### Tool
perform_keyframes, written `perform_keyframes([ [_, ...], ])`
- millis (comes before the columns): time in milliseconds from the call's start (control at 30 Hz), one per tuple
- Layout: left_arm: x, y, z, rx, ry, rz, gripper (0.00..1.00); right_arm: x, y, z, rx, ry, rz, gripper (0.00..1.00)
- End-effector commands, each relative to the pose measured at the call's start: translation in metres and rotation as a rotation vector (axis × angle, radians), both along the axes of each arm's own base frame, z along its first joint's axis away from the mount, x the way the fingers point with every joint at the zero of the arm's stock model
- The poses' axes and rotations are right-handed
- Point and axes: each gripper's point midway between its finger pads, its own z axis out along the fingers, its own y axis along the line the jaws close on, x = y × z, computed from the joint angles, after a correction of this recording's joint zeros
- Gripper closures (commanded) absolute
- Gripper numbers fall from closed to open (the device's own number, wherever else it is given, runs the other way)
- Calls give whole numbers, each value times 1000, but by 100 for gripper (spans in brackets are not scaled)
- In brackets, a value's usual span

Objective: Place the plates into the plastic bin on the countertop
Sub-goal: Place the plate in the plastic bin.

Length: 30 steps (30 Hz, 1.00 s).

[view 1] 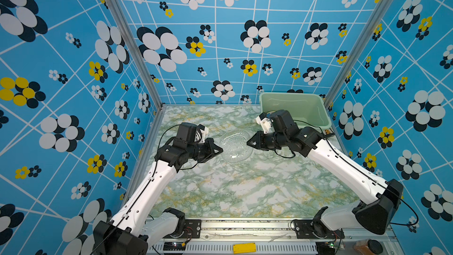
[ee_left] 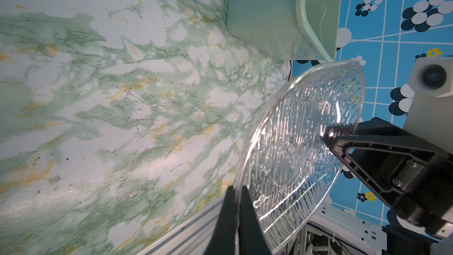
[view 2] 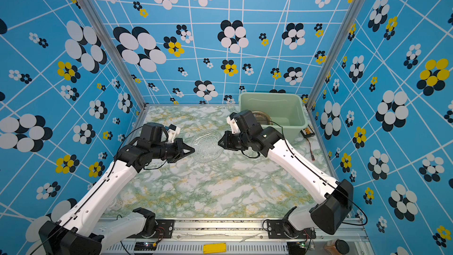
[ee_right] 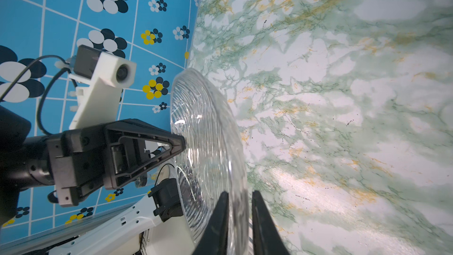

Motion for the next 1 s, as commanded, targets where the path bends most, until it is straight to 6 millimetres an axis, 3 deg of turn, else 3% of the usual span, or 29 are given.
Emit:
perform_keyframes([
  [0, -1, -6, 13, -19, -19, -27, 100, 5, 3, 16, 24, -39, 1, 92],
  [67, 0, -6, 14, -19, -20, -26, 100, 5, 2, 15, 22, -37, 1, 100],
  [167, 2, -5, 15, -20, -21, -17, 100, 5, 0, 14, 12, -36, -8, 100],
  [267, 3, -5, 19, -21, -36, -7, 86, 8, -5, 21, 3, -58, -31, 100],
  [500, 9, 2, 43, -32, -179, 36, 39, 25, -29, 46, -26, -114, -125, 100],
  [633, 13, 17, 72, -18, -377, 103, 25, 43, -54, 61, -74, -135, -189, 100],
  [767, 11, 37, 97, 13, -572, 189, 14, 66, -92, 65, -164, -138, -271, 100],
  [967, 7, 40, 103, 38, -653, 179, 8, 106, -152, 62, -225, -117, -416, 100],
])
